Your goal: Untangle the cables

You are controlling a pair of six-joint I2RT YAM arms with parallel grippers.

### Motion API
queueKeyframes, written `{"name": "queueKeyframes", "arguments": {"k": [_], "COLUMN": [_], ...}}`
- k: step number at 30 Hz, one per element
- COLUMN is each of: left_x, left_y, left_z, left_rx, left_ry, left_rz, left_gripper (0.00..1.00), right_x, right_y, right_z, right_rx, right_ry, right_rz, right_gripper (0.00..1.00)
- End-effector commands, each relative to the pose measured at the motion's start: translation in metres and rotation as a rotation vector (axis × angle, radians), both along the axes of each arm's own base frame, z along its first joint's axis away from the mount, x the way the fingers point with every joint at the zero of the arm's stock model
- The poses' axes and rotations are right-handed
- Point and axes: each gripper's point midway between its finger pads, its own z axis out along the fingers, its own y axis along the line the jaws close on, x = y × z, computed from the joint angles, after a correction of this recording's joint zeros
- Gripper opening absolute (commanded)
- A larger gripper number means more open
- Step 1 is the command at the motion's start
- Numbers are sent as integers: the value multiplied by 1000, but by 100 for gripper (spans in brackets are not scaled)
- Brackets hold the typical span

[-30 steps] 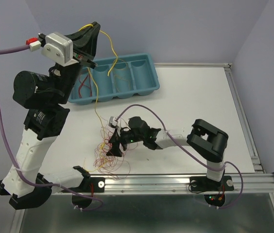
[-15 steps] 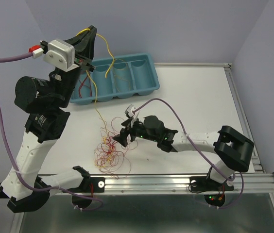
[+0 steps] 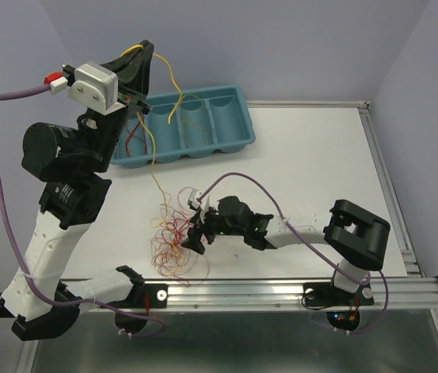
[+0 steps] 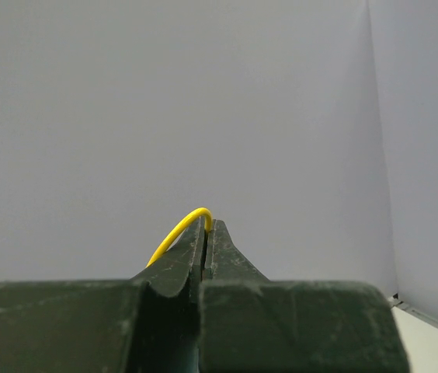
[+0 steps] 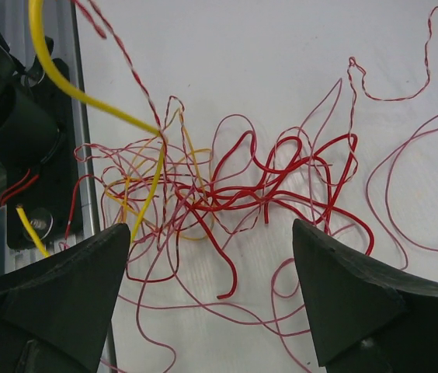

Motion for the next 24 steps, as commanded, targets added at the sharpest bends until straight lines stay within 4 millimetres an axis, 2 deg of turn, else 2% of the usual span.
{"name": "queueKeyframes", "arguments": {"k": [1, 6, 8, 12, 13, 15, 18, 22, 24], "left_x": [-21, -22, -23, -22, -22, -20, -16, -13, -13], "left_y": [19, 18, 19, 19, 19, 26, 33, 58, 82], "left_z": [31, 33, 34, 34, 34, 33, 31, 35, 39], "left_rx": [-63, -69, -73, -70, -61, -74, -74, -131, -195], "left_ry": [-89, -87, -89, -91, -94, -90, -94, -95, -93], "left_rz": [19, 10, 8, 13, 21, 57, 108, 231, 333], "left_gripper": [0, 0, 0, 0, 0, 0, 0, 0, 0], "right_x": [-8, -6, -3, 6, 9, 20, 28, 52, 63], "right_y": [18, 33, 41, 46, 45, 37, 19, -14, -40], "right_z": [23, 13, 7, 5, 7, 10, 17, 21, 17], "right_rx": [57, 38, 33, 41, 48, 46, 54, 43, 34], "right_ry": [-48, -50, -43, -36, -42, -57, -69, -72, -40], "right_rz": [66, 43, 38, -9, -29, -108, -190, -377, -496], "right_gripper": [90, 87, 80, 37, 20, 9, 2, 1, 1]}}
